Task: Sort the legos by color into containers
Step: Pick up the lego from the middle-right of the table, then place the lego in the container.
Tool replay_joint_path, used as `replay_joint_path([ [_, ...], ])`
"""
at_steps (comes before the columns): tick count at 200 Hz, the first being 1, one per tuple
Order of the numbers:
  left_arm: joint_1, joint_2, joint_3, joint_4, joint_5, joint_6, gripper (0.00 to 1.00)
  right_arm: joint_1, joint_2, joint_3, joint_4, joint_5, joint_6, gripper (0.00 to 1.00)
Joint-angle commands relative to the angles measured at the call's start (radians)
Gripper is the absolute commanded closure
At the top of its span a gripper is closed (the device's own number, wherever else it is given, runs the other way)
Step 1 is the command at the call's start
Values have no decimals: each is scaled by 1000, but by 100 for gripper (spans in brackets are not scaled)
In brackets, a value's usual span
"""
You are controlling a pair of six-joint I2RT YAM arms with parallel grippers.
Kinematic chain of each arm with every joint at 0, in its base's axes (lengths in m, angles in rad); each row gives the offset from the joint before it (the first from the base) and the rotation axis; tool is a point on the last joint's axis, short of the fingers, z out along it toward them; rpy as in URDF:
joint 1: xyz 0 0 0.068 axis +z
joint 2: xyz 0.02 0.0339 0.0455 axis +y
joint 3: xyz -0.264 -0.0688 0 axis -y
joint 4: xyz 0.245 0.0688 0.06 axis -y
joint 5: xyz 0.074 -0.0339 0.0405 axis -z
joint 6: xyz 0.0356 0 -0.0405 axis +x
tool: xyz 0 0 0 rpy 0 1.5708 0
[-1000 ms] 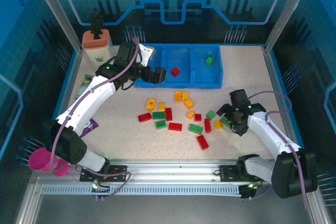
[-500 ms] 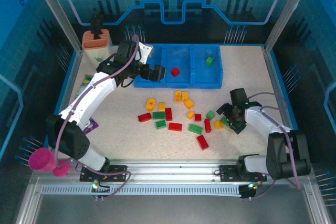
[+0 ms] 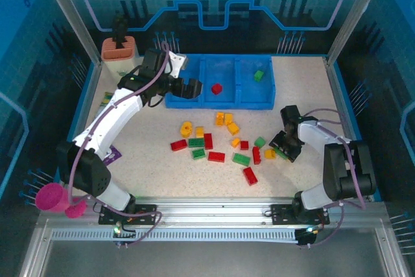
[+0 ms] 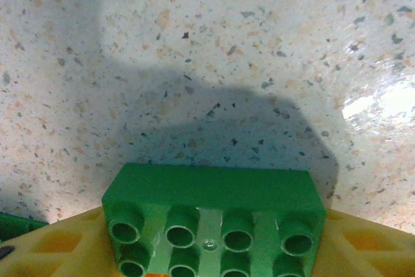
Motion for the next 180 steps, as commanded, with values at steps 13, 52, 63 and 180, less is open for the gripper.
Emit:
replay_joint_path([
  [13, 16, -28, -11, 18, -7, 0, 1, -6, 76, 4, 135, -25, -113, 48],
  [52, 20, -39, -16, 15, -14, 5, 1, 10, -25, 163, 37, 63, -320, 56],
  [63, 23, -41, -17, 16, -16, 6, 1, 14, -33, 253, -3, 93, -395, 55],
  [180, 38, -35, -40, 52, -121, 28, 0, 82, 499, 1053, 111, 85, -740, 53],
])
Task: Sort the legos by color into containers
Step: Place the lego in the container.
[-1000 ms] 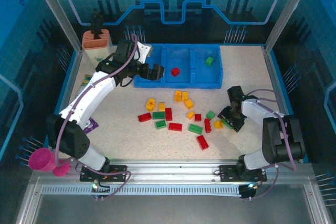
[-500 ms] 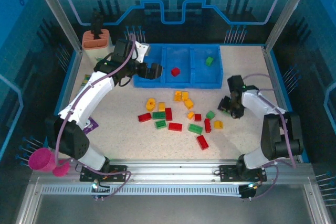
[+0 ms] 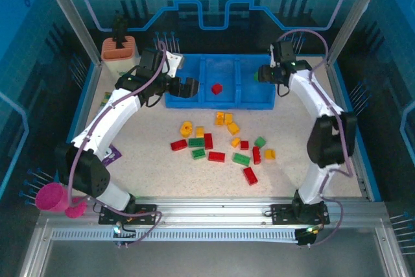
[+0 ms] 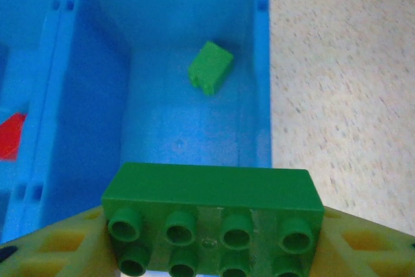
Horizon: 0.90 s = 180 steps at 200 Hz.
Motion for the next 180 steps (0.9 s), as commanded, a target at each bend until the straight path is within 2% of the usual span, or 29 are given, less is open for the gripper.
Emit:
replay_joint_path([
  [1, 19, -22, -28, 46, -83, 26, 1, 14, 109, 136, 46, -33, -55, 53],
  [50, 27, -67, -87, 73, -96, 20, 0, 24, 421, 574, -83, -71, -75, 53],
  [71, 27, -97, -115, 81, -103, 22, 0, 27, 524, 706, -154, -78, -76, 53],
  [103, 27, -150, -176, 106, -109, 17, 1, 31, 557, 717, -166, -75, -66, 53],
  [147, 27, -174, -196, 110, -113, 18, 1, 56, 516, 622, -119, -63, -50, 53],
  [180, 27, -187, -206, 108, -101, 12, 1, 57, 531, 644, -138, -57, -55, 51],
])
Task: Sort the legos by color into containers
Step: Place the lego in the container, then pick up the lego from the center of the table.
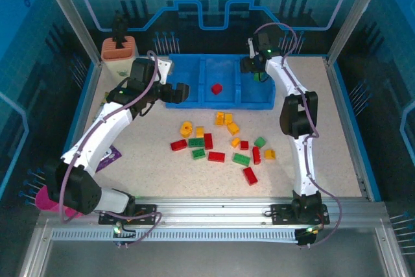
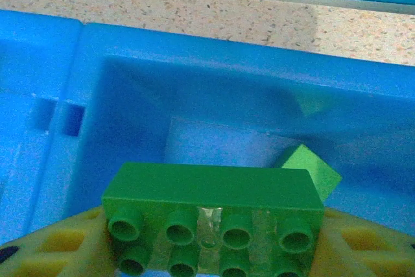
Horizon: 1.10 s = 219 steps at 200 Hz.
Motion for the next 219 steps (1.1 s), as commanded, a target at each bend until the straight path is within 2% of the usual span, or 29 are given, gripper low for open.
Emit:
replay_joint_path([
  [1, 4, -39, -23, 17, -1, 10, 1, 13, -11, 17, -12, 3, 5, 51],
  [21, 4, -57, -36, 19, 1, 10, 0, 13, -8, 30, -20, 5, 3, 48],
  [81, 4, -85, -42, 23, -6, 14, 0, 15, -72, 19, -32, 5, -11, 22],
  [102, 4, -85, -42, 24, 2, 12, 1, 18, -120, -15, -23, -2, -11, 20],
  [112, 4, -84, -40, 20, 14, 11, 1, 19, -146, -30, -21, -8, -11, 22],
  [133, 4, -86, -39, 22, 28, 7, 1, 25, -182, -50, -21, 1, -10, 40],
  [148, 4, -86, -40, 25, 29, 6, 1, 33, -214, -64, -38, 7, -4, 47],
  [162, 4, -86, -39, 25, 31, 1, 1, 39, -255, -90, -74, 36, 23, 48],
  [176, 4, -83, -40, 25, 38, -3, 1, 48, -314, -145, -119, 118, 90, 49],
  [219, 4, -64, -37, 20, 53, -6, 1, 76, -577, -494, -144, 123, 274, 50],
])
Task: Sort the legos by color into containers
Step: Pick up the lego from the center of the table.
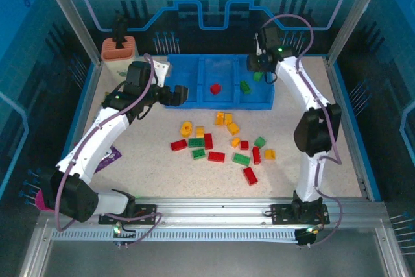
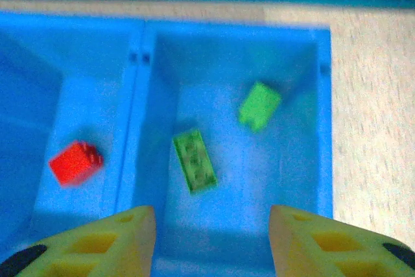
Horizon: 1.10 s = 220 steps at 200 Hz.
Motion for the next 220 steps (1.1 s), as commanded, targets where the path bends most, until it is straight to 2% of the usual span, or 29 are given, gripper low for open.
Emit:
replay_joint_path([
  [1, 4, -2, 2, 14, 34, -3, 0, 25, -146, -166, -69, 28, 154, 50],
  [23, 4, 4, 2, 14, 39, -1, 0, 61, -301, -410, -35, 4, 290, 45],
  [51, 4, 11, 10, 5, 36, 3, 1, 121, -469, -703, 14, -5, 493, 44],
  [66, 4, 12, 13, 1, 46, -2, 1, 145, -555, -853, 107, -65, 597, 44],
  [81, 4, 21, 32, -24, 71, -6, 1, 166, -617, -954, 149, -68, 686, 44],
  [110, 4, 23, 35, -29, 95, -11, 1, 168, -635, -1007, 117, -44, 732, 43],
  [167, 4, 31, 41, -52, 113, 36, 1, 149, -557, -1072, 215, -122, 770, 39],
  [220, 4, 28, 34, -48, 111, 40, 1, 128, -534, -1080, 198, -126, 765, 31],
])
